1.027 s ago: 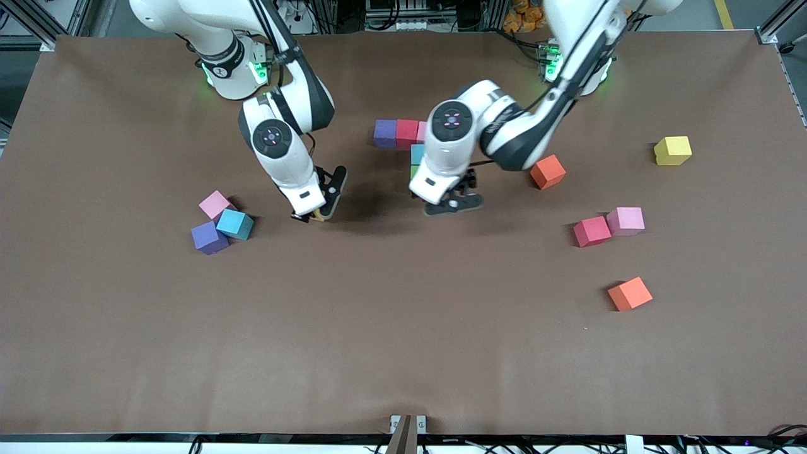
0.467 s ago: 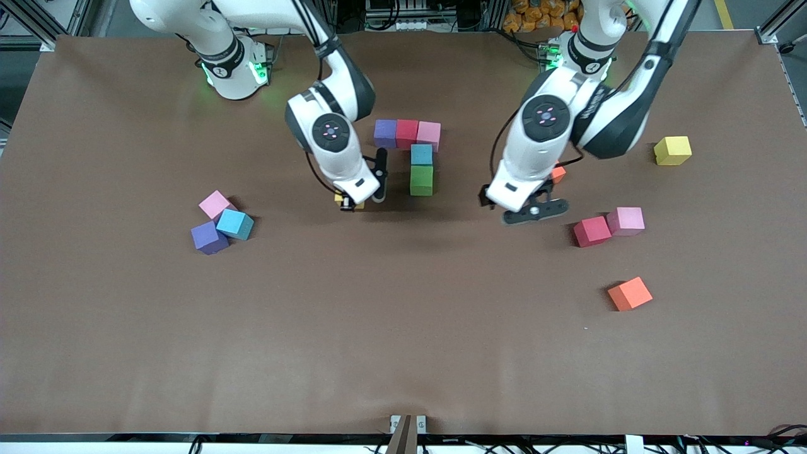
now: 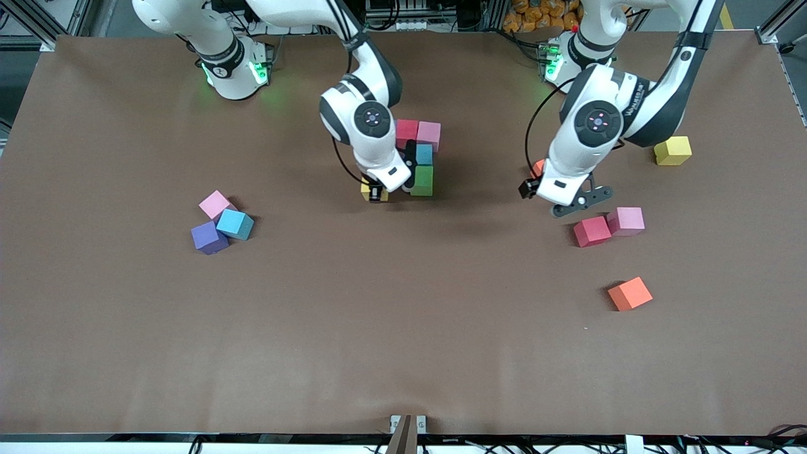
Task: Form number 2 with 11 blocks
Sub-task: 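Place the yellow cube below green with the right gripper while left grasps orange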
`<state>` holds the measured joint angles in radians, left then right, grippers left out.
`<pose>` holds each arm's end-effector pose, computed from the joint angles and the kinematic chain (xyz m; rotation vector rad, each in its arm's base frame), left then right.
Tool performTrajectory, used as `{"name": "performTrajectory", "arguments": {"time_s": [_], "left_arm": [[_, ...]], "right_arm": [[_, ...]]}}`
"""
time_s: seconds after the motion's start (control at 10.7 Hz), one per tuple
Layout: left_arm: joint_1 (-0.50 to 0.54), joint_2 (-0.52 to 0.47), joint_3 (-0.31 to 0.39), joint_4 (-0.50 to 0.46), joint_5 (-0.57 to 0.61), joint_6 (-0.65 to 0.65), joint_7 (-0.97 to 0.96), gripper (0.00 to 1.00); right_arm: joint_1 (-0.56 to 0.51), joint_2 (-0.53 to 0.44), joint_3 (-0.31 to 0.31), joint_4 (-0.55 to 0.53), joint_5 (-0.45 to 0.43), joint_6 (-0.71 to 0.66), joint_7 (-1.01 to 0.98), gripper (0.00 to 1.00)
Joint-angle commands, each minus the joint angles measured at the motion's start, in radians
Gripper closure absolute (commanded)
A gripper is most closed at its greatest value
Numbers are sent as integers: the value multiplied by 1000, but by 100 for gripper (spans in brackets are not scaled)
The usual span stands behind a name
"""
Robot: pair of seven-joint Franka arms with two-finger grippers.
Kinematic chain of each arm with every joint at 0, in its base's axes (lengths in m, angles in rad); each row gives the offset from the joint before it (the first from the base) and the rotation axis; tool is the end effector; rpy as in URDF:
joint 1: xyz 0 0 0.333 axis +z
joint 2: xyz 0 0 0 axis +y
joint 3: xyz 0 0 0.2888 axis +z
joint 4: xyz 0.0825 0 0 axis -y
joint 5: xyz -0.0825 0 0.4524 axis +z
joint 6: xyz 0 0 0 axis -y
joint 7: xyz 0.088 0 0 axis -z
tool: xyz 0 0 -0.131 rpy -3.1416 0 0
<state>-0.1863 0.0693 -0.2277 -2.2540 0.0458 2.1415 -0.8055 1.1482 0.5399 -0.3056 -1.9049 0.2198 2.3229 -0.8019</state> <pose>0.5060 -0.2208 0.2227 -2.9656 -0.5433 0.2049 0.4317 0.4859 0.1189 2.2704 2.1587 -0.1378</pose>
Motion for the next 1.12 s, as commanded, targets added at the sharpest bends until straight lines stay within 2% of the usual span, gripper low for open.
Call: {"name": "performTrajectory", "arguments": {"time_s": [0.0, 0.37, 1.03], "left_arm": [[30, -86, -2, -152, -29, 87, -3, 0], [48, -89, -4, -333, -70, 276, -4, 0], [53, -46, -5, -403, -90, 379, -4, 0]], "right_arm": [[33, 34, -7, 26, -4, 15, 35, 90], [73, 77, -10, 66, 0, 18, 111, 90], [105, 112, -15, 101, -4, 16, 182, 90]]}}
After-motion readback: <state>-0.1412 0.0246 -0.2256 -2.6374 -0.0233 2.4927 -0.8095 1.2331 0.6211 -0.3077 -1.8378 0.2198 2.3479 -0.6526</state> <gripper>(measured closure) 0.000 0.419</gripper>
